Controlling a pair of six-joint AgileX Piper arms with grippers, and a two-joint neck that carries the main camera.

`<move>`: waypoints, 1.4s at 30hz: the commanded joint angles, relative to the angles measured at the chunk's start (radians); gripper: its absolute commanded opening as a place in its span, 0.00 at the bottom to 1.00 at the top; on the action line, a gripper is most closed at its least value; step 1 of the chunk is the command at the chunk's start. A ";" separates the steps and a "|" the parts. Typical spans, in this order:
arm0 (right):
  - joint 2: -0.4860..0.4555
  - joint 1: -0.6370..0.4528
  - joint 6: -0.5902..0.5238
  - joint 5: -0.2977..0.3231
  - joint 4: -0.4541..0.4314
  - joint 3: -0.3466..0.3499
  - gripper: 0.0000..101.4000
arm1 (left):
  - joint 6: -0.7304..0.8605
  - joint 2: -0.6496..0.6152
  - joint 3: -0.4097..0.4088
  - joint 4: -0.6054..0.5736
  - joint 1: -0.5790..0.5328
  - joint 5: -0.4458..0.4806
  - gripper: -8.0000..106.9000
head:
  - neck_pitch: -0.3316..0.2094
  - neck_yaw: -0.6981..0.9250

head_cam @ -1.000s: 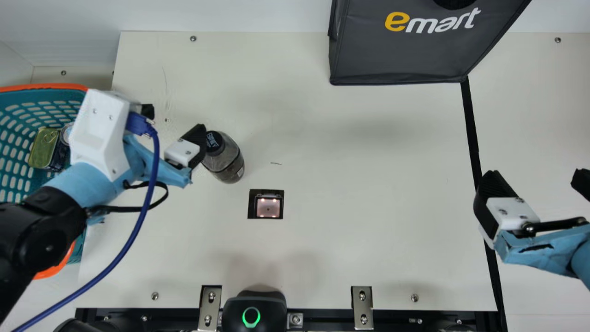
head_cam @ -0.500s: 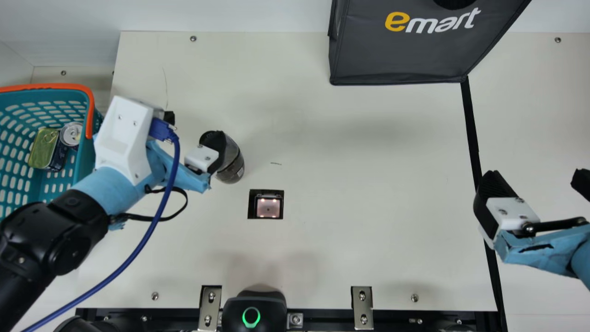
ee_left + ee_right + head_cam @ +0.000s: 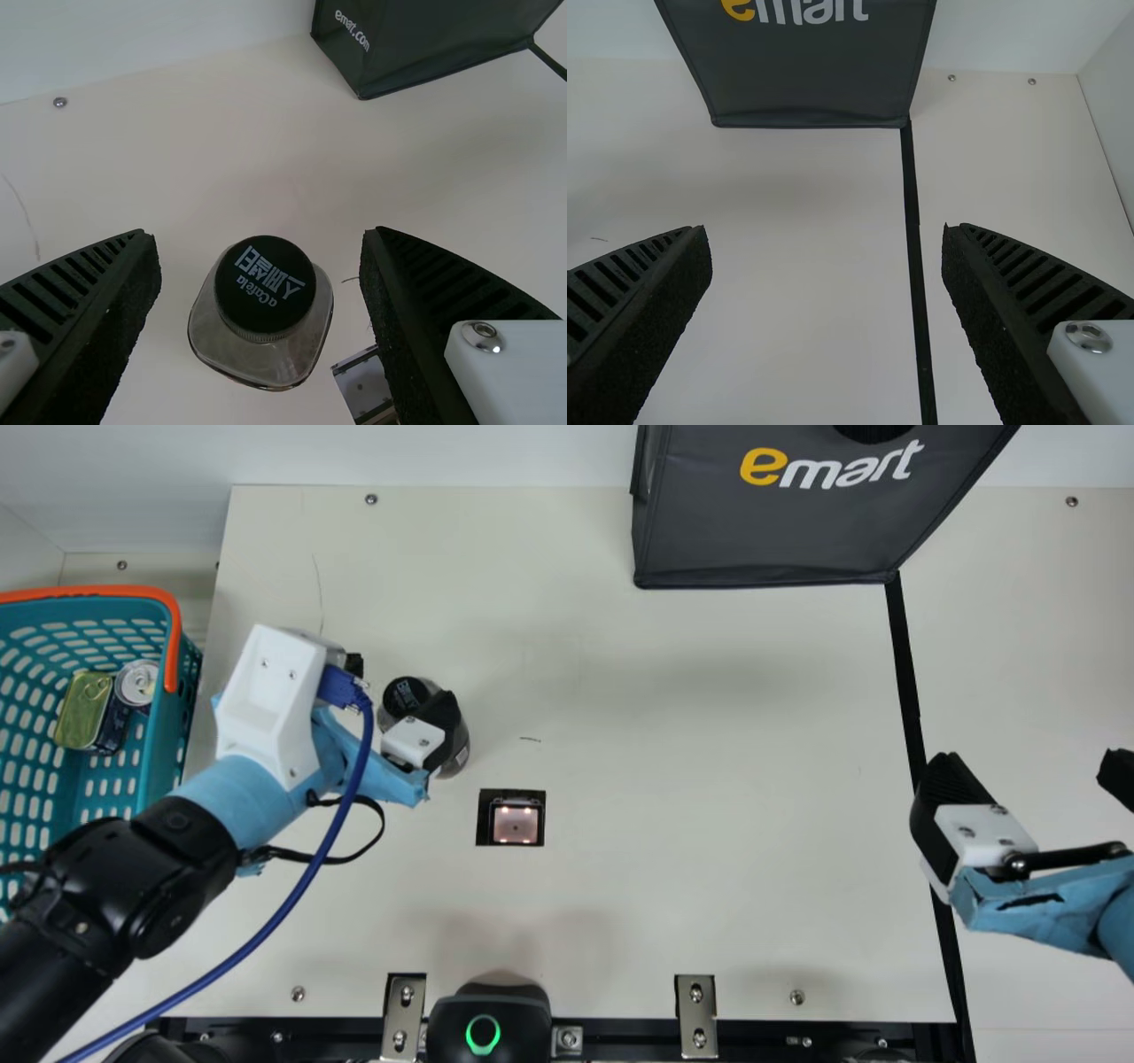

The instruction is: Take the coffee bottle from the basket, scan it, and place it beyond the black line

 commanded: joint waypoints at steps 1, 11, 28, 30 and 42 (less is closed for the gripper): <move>0.000 0.000 0.000 0.000 0.000 0.000 0.90 | -0.005 0.002 0.004 0.003 -0.005 -0.003 0.85 | -0.026 0.000; 0.000 0.000 0.000 0.000 0.000 0.000 0.90 | -0.035 0.010 0.025 0.018 -0.021 -0.021 0.85 | -0.026 0.000; 0.000 0.000 0.000 0.000 0.000 0.000 0.90 | -0.060 0.059 0.047 0.041 -0.018 -0.080 0.85 | -0.026 0.000; 0.000 0.000 0.000 0.000 0.000 0.000 0.90 | -0.058 0.065 0.050 0.041 -0.014 -0.086 0.85 | -0.026 0.000; 0.000 0.000 0.000 0.000 0.000 0.000 0.90 | -0.043 0.087 0.054 0.036 0.009 -0.110 0.85 | -0.026 0.000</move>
